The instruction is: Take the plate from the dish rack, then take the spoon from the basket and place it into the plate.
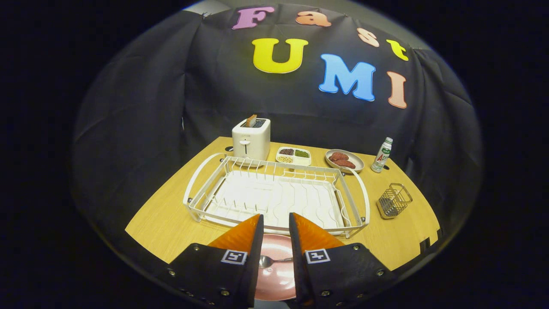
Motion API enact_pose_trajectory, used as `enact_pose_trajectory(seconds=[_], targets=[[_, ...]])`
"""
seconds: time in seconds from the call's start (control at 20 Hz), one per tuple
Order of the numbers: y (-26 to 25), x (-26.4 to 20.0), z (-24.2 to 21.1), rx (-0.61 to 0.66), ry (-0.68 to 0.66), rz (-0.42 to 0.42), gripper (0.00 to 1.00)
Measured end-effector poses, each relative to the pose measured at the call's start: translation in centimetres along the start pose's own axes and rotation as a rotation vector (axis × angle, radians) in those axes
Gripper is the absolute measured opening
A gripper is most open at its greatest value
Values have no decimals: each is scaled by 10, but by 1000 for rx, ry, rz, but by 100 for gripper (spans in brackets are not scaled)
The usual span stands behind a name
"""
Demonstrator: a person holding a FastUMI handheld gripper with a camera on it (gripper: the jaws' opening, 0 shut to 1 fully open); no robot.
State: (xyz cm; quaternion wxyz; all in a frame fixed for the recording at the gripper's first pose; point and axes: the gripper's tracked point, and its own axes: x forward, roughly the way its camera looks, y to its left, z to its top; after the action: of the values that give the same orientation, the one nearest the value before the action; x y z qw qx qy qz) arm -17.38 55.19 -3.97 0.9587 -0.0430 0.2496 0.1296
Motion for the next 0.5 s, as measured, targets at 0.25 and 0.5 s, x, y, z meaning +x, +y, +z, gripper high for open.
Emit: enact_pose_trajectory(seconds=[0.25, 0.5], targets=[[-6, 0, 10, 8, -17, -12, 35], [-31, -10, 46, 16, -80, -56, 35]])
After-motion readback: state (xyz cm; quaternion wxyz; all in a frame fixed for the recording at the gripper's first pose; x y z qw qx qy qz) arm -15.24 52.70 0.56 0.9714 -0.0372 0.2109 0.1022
